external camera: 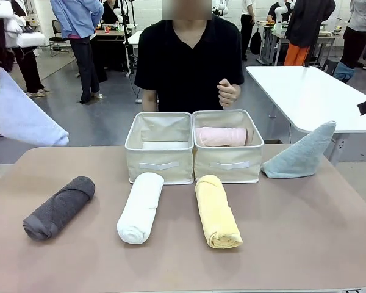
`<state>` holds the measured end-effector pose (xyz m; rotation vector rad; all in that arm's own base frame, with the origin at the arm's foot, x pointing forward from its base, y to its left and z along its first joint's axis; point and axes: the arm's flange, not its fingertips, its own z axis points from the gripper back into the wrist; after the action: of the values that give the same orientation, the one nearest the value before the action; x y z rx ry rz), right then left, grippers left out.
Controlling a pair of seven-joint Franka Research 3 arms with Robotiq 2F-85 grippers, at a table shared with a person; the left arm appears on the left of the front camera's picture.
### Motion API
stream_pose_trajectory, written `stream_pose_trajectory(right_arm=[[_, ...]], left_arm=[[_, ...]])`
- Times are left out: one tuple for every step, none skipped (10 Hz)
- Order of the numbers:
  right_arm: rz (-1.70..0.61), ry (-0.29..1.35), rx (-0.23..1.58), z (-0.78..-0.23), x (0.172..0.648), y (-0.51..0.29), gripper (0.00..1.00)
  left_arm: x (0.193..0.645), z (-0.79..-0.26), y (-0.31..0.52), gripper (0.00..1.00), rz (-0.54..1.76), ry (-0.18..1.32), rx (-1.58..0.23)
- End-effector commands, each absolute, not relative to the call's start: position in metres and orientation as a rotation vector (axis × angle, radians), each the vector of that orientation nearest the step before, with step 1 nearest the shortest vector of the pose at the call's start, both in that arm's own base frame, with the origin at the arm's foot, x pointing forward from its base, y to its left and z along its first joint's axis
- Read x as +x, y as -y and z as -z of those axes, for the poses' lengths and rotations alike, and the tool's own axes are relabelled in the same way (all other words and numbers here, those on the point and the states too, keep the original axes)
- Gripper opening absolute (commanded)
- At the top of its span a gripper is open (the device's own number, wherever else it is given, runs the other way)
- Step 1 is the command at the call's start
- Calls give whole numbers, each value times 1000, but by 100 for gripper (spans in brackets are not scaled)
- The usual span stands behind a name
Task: Sort the towels based on their folding style.
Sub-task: Pick up one triangle-folded towel and place it in the left Fabric basket.
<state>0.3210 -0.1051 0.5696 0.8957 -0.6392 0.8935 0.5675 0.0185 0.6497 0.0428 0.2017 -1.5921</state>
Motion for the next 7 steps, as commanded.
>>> stream_pose_trajectory(right_arm=[[-899, 645, 904, -570, 321, 105, 100], [-899, 645, 904, -570, 321, 105, 100], [-899, 645, 904, -570, 321, 105, 100], [-899, 645, 904, -570, 321, 105, 100], [-899, 645, 904, -570, 321, 105, 100], [-899, 645, 904, -570, 321, 105, 100], [-899, 645, 904, -570, 321, 105, 100]], left_arm=[[556, -659, -24, 0, 1470, -86, 66], [545, -661, -32, 0, 1449, -25, 69], [536, -653, -48, 0, 1420, 41, 52], [555, -673, -30, 0, 1487, -101, 61], [555, -673, -30, 0, 1487, -101, 61], [555, -673, -30, 0, 1487, -101, 61], [551, -669, -38, 17, 1454, -56, 50]])
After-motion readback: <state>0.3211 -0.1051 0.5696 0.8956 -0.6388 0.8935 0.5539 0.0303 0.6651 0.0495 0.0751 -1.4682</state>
